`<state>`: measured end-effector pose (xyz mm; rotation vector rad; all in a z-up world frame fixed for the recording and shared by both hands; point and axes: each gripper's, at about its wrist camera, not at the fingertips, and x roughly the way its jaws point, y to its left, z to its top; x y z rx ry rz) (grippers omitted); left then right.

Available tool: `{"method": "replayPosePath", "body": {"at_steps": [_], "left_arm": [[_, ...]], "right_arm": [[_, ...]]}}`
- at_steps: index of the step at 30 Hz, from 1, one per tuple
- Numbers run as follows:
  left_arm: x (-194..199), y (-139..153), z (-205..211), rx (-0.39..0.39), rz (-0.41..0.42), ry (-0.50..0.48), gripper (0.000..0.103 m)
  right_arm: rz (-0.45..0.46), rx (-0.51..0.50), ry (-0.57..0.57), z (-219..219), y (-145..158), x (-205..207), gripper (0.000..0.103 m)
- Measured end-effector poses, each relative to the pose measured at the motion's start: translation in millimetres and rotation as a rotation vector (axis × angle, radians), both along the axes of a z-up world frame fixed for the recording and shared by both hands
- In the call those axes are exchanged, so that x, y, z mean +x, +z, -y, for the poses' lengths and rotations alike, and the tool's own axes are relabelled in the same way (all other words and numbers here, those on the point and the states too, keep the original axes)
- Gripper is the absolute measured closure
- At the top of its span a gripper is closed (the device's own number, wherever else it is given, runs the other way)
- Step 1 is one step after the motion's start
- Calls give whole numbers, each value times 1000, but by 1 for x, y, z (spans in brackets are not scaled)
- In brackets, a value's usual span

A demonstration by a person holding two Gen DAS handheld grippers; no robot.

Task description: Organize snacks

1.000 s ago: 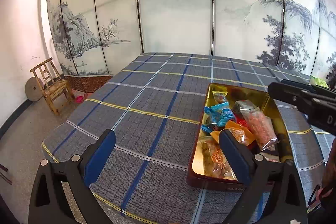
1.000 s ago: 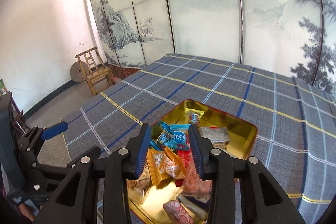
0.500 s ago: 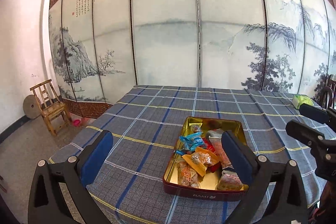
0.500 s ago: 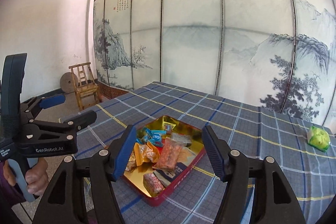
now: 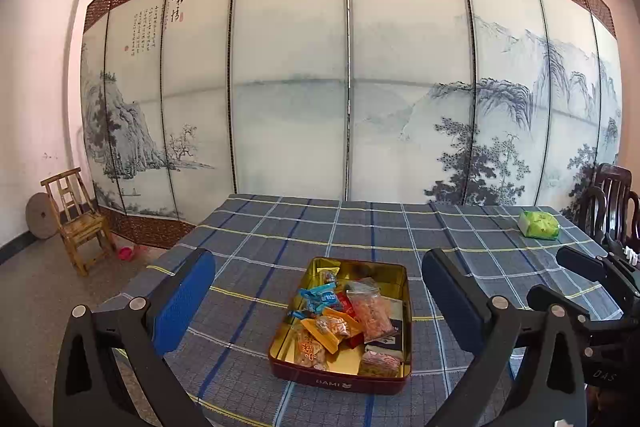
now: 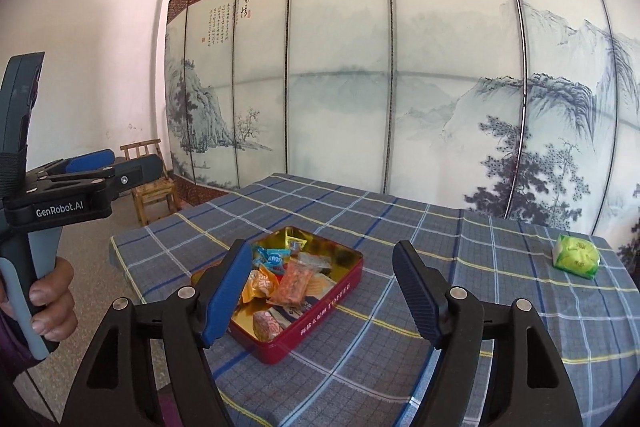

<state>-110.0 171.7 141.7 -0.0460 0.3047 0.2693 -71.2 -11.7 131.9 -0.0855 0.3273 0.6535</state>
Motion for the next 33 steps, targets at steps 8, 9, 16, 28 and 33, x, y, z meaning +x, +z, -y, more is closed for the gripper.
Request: {"method": "replayPosePath", "body": {"at_steps": [8, 9, 16, 28, 33], "left_arm": [[1, 0, 21, 32, -13, -33, 0], [1, 0, 23, 41, -14, -27, 0], [2, -6, 24, 49, -33, -13, 0], [15, -21, 21, 37, -105, -19, 0], [27, -30, 18, 31, -145, -18, 0]], "right_arm": [[-4, 7, -21, 17, -3, -3, 26], [-8, 8, -24, 18, -5, -3, 26], [-26, 2, -32, 21, -11, 0, 26], [-100, 3, -76, 33, -32, 21, 18], [-187, -3, -162, 63, -56, 55, 18]]}}
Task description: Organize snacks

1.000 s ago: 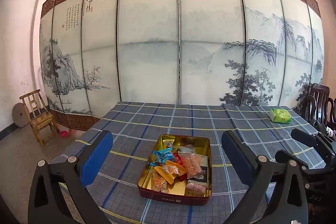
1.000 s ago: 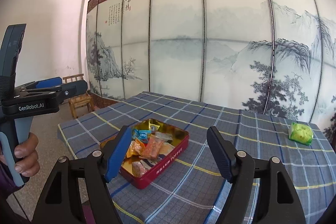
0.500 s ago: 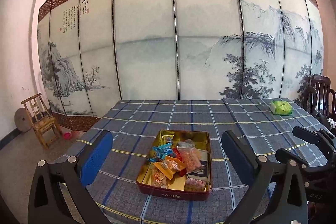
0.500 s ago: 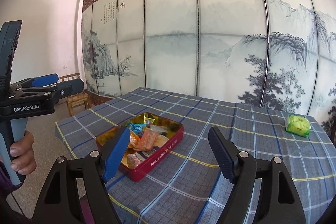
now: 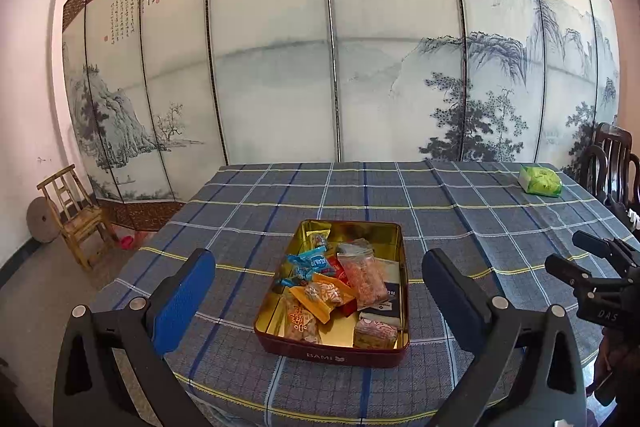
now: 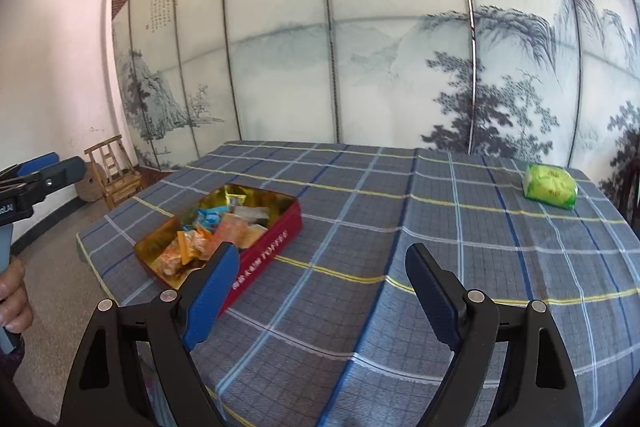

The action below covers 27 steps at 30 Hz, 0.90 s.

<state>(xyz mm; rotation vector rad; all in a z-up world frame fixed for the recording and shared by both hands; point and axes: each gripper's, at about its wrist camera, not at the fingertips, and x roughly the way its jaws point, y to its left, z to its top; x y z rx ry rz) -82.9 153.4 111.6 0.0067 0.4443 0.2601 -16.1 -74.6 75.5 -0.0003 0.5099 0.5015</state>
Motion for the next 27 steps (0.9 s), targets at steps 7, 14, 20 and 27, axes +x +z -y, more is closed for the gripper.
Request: {"method": "replayPosePath", "body": {"at_steps": [7, 14, 20, 27], "left_arm": [[17, -13, -6, -10, -45, 20, 0], [32, -20, -5, 7, -68, 21, 0], [39, -25, -8, 8, -76, 22, 0], [42, -28, -10, 6, -81, 24, 0]], "right_arm": [[-66, -15, -124, 47, -22, 39, 17], [-31, 9, -147, 53, -13, 42, 17], [32, -12, -81, 19, -1, 31, 15], [80, -24, -13, -13, 13, 17, 12]]}}
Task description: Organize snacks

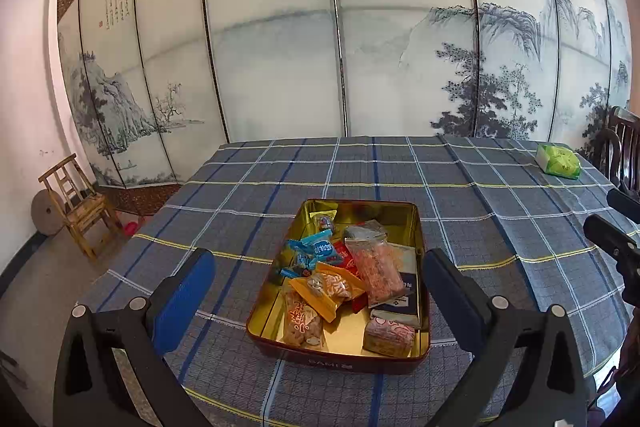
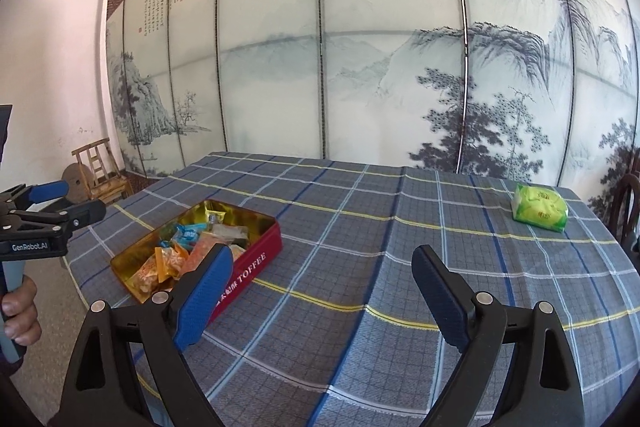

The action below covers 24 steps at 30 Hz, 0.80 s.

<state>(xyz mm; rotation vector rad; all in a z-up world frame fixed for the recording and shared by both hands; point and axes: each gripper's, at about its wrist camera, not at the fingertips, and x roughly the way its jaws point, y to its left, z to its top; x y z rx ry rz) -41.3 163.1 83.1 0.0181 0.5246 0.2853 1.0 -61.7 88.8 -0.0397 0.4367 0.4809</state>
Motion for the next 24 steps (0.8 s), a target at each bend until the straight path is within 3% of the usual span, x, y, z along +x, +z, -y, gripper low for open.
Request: {"method": "replayPosePath", "body": {"at_steps": [17, 24], "left_arm": [[-1, -3, -5, -1, 3, 6, 0], [2, -3, -8, 2, -10, 8, 0]], "right_arm": [[72, -49, 96, -54, 17, -20, 5], [-102, -68, 1, -12, -21, 38, 4]]}}
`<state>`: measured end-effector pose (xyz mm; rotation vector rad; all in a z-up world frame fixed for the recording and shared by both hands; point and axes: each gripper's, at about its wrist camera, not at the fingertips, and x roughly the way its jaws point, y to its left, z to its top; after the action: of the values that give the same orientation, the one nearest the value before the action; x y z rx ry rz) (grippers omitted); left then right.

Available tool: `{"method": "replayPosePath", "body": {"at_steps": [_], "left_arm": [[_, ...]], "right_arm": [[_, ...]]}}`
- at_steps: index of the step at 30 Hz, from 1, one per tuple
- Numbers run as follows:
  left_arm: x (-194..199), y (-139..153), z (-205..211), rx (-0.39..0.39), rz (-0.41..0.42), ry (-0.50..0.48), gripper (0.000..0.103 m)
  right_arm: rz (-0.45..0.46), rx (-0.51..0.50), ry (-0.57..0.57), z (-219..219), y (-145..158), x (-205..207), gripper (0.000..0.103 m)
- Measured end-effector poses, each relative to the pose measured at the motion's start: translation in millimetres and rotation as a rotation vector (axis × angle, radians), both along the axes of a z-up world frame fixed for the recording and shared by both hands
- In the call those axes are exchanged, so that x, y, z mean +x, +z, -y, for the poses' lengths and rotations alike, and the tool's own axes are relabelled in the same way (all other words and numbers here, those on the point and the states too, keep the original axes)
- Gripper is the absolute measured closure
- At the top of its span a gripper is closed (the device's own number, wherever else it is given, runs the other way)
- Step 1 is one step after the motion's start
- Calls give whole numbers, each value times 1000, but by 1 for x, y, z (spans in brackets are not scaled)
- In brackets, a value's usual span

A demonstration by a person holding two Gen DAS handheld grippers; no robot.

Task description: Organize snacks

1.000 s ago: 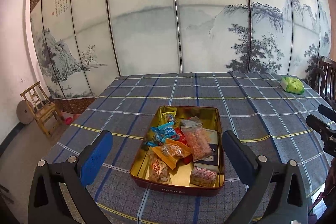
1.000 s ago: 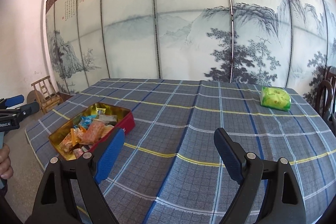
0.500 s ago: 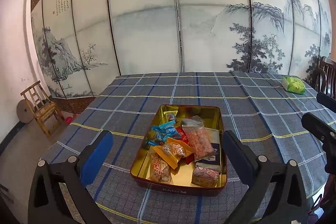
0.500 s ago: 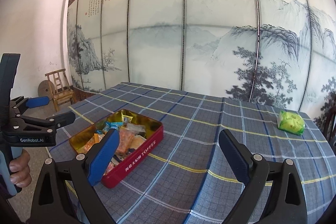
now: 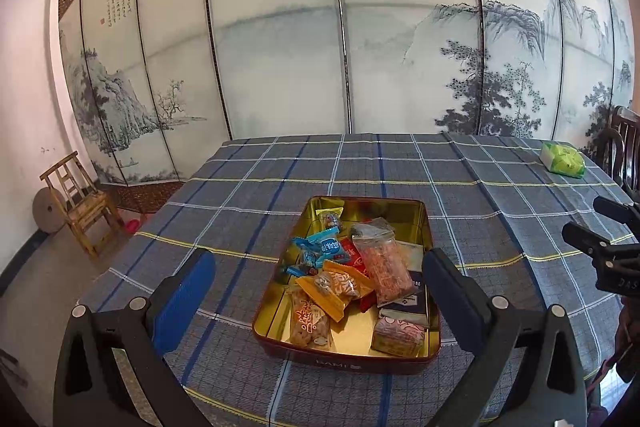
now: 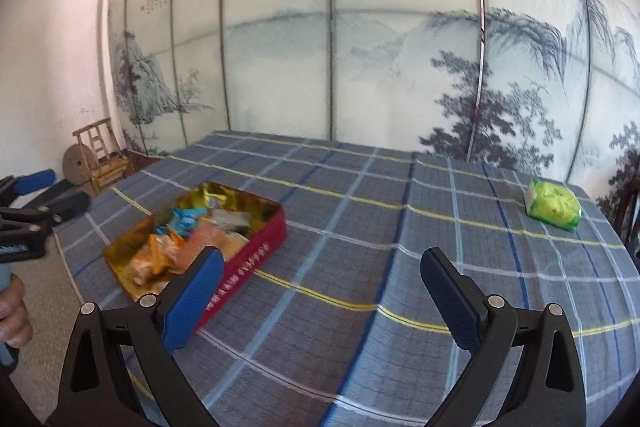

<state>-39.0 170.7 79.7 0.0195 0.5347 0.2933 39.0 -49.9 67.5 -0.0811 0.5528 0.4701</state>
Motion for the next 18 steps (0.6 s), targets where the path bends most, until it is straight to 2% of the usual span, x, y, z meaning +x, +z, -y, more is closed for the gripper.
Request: {"method": "replayPosePath", "body": {"at_steps": [8, 12, 18], "left_arm": [[12, -2, -3, 3, -25, 17, 0], [15, 1, 3, 47, -34, 38, 0], [14, 10, 16, 117, -18, 53, 0]], "right_arm": [[-277, -91, -225, 110, -77, 98, 4], [-368, -85, -312, 155, -98, 128, 4], [-430, -119, -366, 188, -119, 159, 4]]}}
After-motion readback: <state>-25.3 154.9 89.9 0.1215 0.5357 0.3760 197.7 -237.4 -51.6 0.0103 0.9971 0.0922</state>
